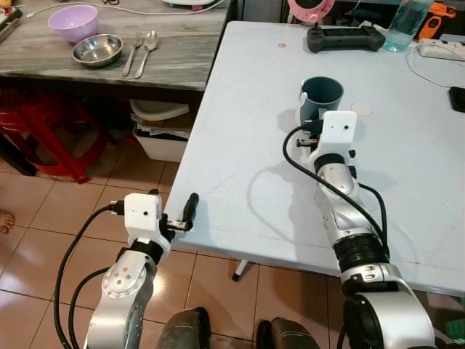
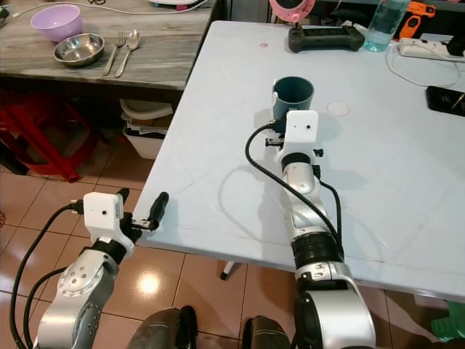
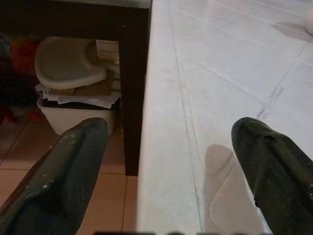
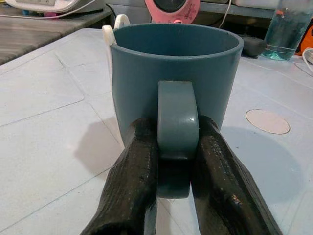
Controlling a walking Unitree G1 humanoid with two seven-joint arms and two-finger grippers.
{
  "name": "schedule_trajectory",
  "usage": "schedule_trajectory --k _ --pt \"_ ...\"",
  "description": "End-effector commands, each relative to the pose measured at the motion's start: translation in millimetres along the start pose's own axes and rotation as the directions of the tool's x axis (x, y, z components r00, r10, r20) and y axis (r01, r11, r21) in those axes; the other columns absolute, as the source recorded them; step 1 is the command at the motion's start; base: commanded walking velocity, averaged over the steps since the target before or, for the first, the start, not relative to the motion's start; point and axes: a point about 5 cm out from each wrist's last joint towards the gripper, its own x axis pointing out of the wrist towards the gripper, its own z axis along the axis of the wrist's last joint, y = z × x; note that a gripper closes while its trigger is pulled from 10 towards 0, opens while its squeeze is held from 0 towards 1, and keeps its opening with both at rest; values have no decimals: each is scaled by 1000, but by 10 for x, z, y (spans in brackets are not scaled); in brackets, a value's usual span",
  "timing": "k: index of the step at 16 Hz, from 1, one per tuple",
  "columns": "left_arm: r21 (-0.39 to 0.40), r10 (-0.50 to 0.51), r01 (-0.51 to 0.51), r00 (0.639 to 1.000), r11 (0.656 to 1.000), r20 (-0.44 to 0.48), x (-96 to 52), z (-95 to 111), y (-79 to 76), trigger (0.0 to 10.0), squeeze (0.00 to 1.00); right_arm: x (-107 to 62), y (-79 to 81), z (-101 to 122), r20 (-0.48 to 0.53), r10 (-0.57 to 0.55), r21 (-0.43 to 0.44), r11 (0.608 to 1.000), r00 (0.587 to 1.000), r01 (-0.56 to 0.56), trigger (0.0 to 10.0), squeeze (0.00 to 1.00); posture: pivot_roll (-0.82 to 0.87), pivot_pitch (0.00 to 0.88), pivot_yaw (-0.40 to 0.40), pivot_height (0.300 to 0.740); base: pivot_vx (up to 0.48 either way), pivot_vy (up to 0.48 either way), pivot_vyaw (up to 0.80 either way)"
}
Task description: Setting the table
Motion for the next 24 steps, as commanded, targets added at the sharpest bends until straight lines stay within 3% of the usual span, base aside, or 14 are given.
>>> schedule_trajectory --k 1,8,15,24 --pt "6 19 -19 1000 1000 -11 5 -12 33 10000 0 -25 -8 17 21 4 8 1000 1000 -4 0 0 34 142 36 740 0 0 0" --pt "6 27 -27 1000 1000 9 107 4 41 10000 0 -380 -176 -78 62 -3 16 1000 998 2 0 0 20 86 36 740 0 0 0" --pt "13 34 -35 999 999 25 165 7 53 10000 0 -739 -220 -209 39 10 6 1000 999 -10 0 0 16 40 35 740 0 0 0" --pt "27 50 -51 997 998 54 229 46 78 10000 0 -738 -199 -233 15 11 21 1000 1000 -11 0 0 24 22 35 740 0 0 0"
